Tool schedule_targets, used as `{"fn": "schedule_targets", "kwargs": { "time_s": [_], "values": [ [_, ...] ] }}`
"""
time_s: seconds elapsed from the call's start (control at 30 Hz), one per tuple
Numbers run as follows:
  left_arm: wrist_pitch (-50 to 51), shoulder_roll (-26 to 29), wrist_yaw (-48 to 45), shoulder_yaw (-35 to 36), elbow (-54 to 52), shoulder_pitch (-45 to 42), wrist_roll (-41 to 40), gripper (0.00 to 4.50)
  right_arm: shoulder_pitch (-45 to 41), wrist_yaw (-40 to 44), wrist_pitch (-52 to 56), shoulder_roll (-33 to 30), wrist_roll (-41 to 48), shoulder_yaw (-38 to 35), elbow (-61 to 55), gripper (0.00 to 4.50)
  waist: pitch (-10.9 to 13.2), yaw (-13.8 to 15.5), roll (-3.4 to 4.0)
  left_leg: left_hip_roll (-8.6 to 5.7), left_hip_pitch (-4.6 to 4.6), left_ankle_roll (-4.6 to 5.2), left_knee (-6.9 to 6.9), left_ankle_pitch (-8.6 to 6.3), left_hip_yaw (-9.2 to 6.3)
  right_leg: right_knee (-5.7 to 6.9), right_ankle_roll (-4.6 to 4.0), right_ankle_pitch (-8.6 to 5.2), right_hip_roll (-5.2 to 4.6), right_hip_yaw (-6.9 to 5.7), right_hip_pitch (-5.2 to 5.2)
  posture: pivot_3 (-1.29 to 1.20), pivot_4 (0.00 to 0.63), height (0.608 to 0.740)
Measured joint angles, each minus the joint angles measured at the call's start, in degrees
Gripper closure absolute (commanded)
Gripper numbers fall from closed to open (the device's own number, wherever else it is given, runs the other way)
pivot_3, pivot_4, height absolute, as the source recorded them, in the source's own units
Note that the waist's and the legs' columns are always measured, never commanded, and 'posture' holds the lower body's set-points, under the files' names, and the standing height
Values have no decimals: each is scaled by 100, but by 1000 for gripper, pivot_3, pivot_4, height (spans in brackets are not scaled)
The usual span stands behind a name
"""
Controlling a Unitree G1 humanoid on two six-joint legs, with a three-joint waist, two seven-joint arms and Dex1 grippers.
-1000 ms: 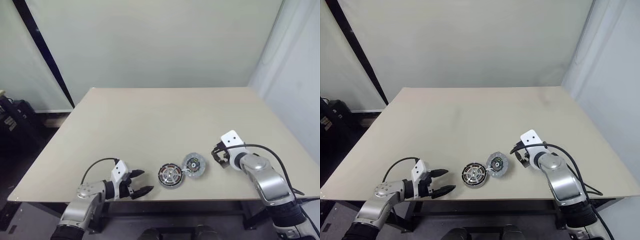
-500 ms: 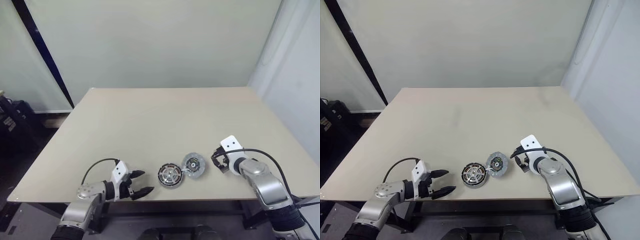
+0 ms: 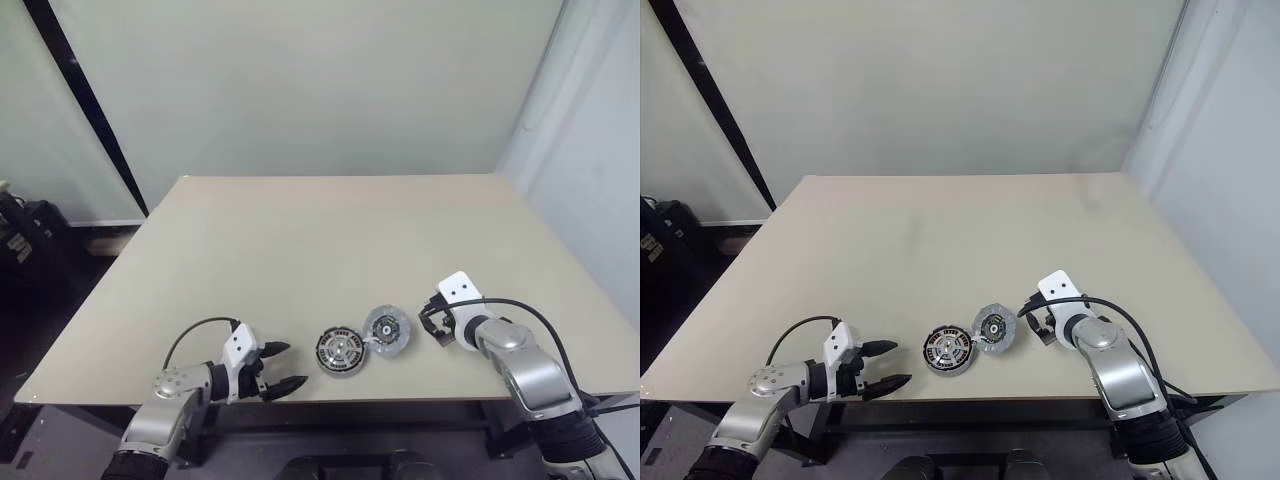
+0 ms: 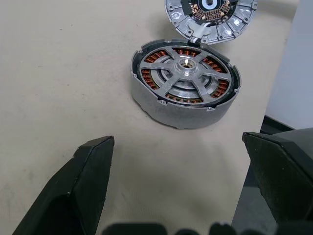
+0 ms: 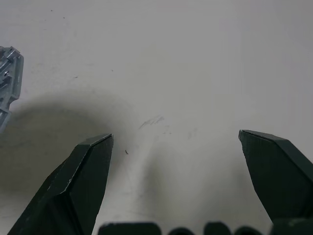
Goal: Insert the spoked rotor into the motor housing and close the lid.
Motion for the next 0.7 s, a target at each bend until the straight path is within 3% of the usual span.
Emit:
{"fn": "schedule_targets", "kwargs": {
  "time_s": [0.7],
  "values": [
    [-117,-10,-50,2,67,48,-13,0,13,6,-25,8,0,80,3,28,0,0,0,0,0,0,0,0,0,0,0,0,0,0,0,0,0,740]
  ]
}}
